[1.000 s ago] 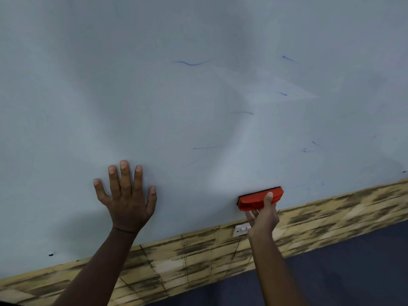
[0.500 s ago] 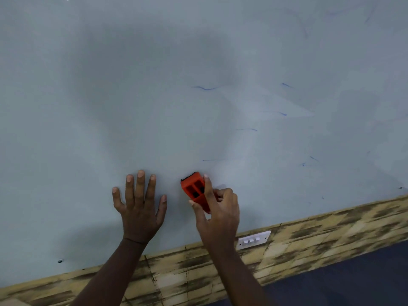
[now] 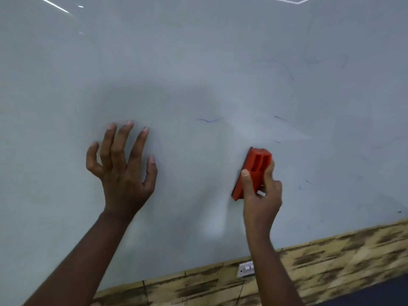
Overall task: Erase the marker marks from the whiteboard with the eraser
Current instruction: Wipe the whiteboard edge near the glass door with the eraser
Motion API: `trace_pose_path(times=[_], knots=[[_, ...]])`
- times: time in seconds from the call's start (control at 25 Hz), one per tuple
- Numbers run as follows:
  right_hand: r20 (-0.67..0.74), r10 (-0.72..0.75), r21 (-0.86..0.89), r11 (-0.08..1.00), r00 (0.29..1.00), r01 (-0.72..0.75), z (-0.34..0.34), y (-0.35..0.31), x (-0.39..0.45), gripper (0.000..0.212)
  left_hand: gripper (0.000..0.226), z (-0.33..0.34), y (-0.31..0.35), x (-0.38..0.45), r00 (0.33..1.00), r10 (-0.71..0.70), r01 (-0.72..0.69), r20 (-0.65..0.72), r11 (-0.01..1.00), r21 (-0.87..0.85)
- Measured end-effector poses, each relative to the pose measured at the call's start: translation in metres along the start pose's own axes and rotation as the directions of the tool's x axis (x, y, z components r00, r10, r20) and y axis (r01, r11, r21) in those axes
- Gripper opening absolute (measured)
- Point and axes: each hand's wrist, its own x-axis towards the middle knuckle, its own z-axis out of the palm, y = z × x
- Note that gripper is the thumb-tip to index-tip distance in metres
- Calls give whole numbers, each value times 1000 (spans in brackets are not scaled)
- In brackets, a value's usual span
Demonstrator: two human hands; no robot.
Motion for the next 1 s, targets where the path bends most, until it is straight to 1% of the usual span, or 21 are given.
trace_pose_path(times=[0.04,0.08,0.16,0.2,0.24,0.32,0.36,0.4,0.44,0.52,0.6,0.64,0.72,0.76,0.8,0.84,0.88,0.92,1.0], knots=[[41,-85,-40,995,996,87,6,-3,-11,69,58,2,-2,4,1000,16,-16,2,1000,20],[113,-183,-85,978,977,193,12,-4,-25,69,61,4,-3,4,999,32,-32,11,999,41],[286,-350,-204,887,892,413,22,-3,-54,70,65,7,-4,0,998,51,-53,30,996,71],[354,-397,-254,831,847,496,25,-3,-64,72,66,8,-4,-2,998,53,-56,39,996,76],[396,-428,-282,785,812,552,25,-4,-69,74,66,9,-3,-4,997,55,-59,46,995,79],[421,-485,-292,728,767,620,23,-10,-60,75,66,9,-4,-5,996,65,-69,55,994,80],[409,-503,-291,719,761,631,20,-15,-49,74,66,10,-4,-4,996,71,-75,55,994,81],[375,-506,-289,732,776,617,17,-21,-36,73,65,10,-5,-5,996,75,-80,53,993,83],[322,-487,-280,770,812,573,13,-28,-19,72,65,10,-5,-5,996,78,-82,48,993,86],[204,-369,-196,892,907,407,4,-39,17,73,64,11,-5,-7,996,80,-83,42,993,89],[89,-225,-61,971,970,231,-8,-45,51,75,64,12,-5,-7,996,84,-88,40,992,95],[48,-160,-7,987,986,160,-14,-46,67,75,64,13,-4,-7,995,88,-91,41,991,102],[13,-35,81,996,999,34,-21,-52,89,72,64,13,-4,-8,995,89,-94,43,989,115],[3,0,104,995,1000,0,-20,-58,93,73,65,13,-4,-8,995,88,-92,43,989,117],[-9,-8,90,996,1000,9,-16,-67,90,74,65,13,-4,-8,996,84,-89,43,989,116],[-7,-68,42,997,998,68,-9,-78,80,76,65,14,-3,-8,996,83,-87,43,990,115],[25,-165,-20,986,986,166,0,-88,65,76,65,14,-3,-8,995,85,-90,42,990,113],[91,-275,-77,956,957,282,10,-96,47,75,65,14,-2,-7,995,90,-93,38,989,113],[262,-462,-203,832,848,516,27,-102,5,72,64,14,-3,-6,995,92,-96,39,989,110]])
